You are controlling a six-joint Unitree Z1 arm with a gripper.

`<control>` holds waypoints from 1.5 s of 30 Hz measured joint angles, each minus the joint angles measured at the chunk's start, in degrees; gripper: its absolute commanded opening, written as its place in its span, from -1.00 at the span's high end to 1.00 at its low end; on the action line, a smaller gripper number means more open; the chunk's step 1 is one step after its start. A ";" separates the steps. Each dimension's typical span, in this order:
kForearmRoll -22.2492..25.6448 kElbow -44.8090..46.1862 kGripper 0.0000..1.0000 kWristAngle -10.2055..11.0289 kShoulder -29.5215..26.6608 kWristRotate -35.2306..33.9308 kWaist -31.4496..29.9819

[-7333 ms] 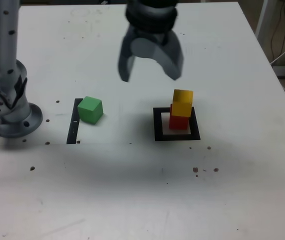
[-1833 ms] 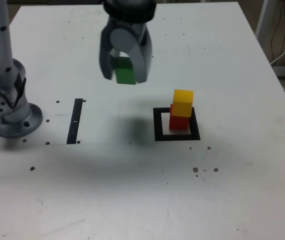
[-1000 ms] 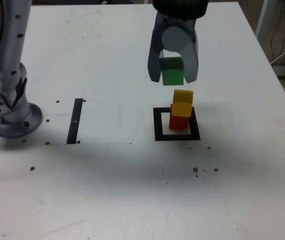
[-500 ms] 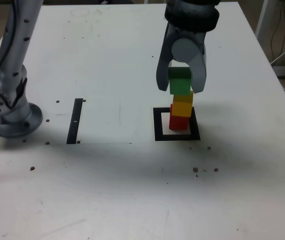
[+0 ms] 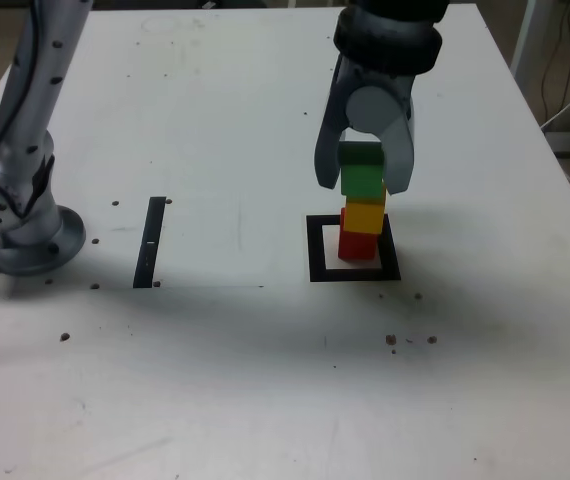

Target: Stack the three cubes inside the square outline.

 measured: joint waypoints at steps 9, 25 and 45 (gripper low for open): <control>-0.43 0.00 0.37 0.15 0.48 0.08 0.00; -1.19 0.83 -0.81 0.15 0.66 0.99 0.00; -0.86 4.98 -0.98 3.64 -7.89 0.97 0.00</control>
